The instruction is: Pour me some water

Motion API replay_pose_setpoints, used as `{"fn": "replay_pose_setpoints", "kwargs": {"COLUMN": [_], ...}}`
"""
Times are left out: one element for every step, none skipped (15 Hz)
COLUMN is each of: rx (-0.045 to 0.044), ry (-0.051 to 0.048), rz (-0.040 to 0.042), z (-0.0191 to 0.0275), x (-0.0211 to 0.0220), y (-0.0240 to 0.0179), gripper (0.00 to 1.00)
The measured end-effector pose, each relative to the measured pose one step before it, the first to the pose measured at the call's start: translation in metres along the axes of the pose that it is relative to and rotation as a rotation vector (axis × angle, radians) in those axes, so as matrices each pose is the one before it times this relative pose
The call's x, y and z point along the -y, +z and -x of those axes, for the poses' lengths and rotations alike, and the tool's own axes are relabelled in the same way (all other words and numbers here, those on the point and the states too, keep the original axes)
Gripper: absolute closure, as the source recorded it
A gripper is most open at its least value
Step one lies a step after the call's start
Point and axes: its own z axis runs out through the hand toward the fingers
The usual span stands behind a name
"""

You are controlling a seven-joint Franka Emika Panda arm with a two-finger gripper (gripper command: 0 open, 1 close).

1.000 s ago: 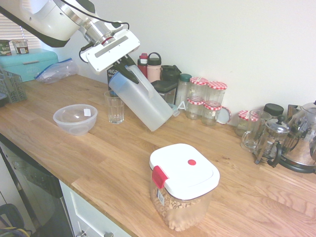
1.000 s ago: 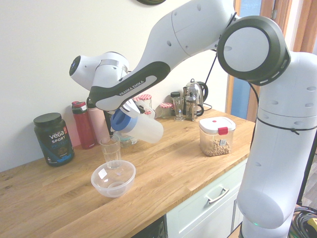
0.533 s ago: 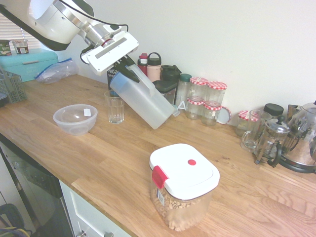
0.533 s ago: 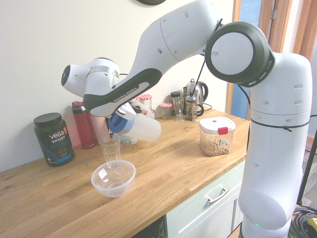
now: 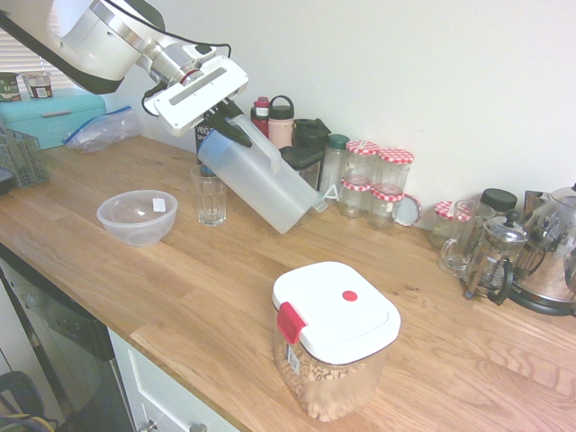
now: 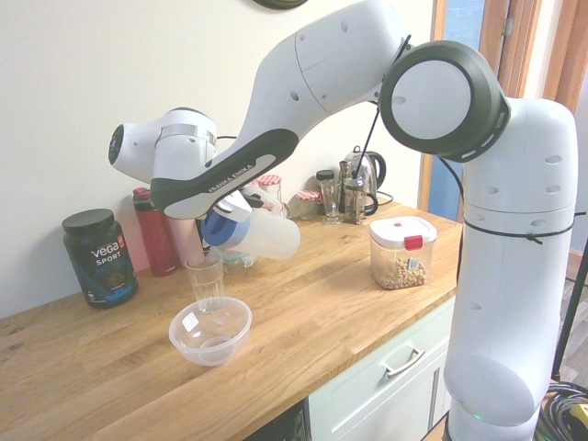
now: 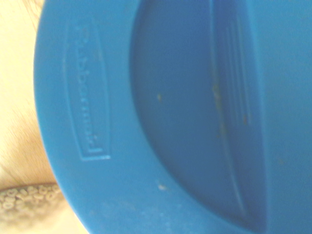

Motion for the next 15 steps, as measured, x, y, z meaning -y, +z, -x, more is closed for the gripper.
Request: {"fn": "replay_pose_setpoints", "kwargs": {"rx": [0.00202, 0.00065, 0.00045, 0.00007, -0.00013, -0.00018, -0.00098, -0.00176, -0.00234, -0.00383, -0.00799, -0.01614, -0.02146, -0.02523, -0.02081], "ry": [-0.00488, -0.005, -0.00418, -0.00197, 0.00009, 0.00035, 0.00165, 0.00515, 0.00998, 0.01283, 0.01699, 0.0194, 0.02657, 0.0359, 0.04362], "rz": [0.00438, 0.00396, 0.00183, 0.00052, 0.00009, 0.00004, 0.00019, -0.00177, -0.0064, -0.0138, -0.02768, -0.03578, -0.04416, -0.04878, -0.04939], "z": [0.00028, 0.00016, 0.00009, 0.00004, 0.00005, 0.00012, 0.00054, 0.00172, 0.00327, 0.00466, 0.0064, 0.00825, 0.00891, 0.00902, 0.00805], "x": [0.00203, 0.0022, 0.00193, 0.00098, -0.00005, -0.00016, -0.00075, -0.0023, -0.0042, -0.00542, -0.00689, -0.00795, -0.00916, -0.01176, -0.01493], "y": [0.00018, -0.00005, 0.00017, -0.00004, -0.00008, -0.0001, -0.00052, -0.00119, -0.00194, -0.00245, -0.00269, -0.00196, -0.00033, 0.00084, 0.0025], "gripper": [1.0, 1.0, 1.0, 1.0, 1.0, 1.0, 1.0, 1.0, 1.0, 1.0, 1.0, 1.0, 1.0, 1.0, 1.0]}}
